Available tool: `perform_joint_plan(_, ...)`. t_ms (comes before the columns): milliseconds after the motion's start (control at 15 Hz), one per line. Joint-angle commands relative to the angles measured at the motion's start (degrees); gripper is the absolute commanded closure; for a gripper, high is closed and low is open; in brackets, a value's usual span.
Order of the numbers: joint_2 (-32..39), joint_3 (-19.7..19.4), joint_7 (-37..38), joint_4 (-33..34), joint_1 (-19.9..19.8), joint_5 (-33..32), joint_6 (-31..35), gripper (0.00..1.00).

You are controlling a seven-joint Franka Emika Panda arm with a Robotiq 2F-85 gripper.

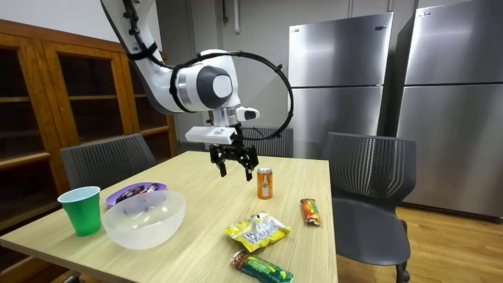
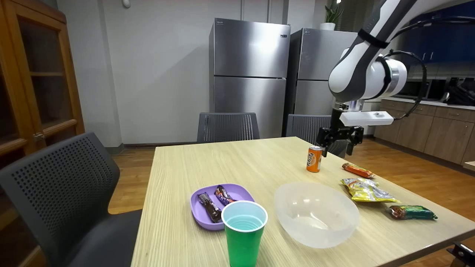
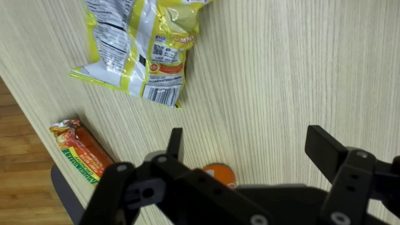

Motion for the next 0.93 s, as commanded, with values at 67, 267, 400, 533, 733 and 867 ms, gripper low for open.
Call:
perform_joint_plan(67, -3.38, 2.53, -11.97, -2.89, -5.66, 3.39, -2.18, 0.0)
perform_joint_plan(267, -2.95, 3.21, -20.7, -3.53, -8.86, 4.25, -0.15, 0.0)
perform_joint_plan(400, -3.01, 3.51, -25.86, -4.71, -10.5, 3.94, 2.22, 0.0)
perform_joint_plan(533, -2.87, 3.99, -30.27, -5.68, -11.88, 3.69, 3.99, 0.0)
perform_joint_plan(733, -1.27, 3.19, -28.28, -4.3, -11.38, 2.53, 3.08, 0.0)
perform_joint_plan(867, -1.27, 3.44, -28.9, -4.6, -11.67, 2.54, 3.42, 0.0)
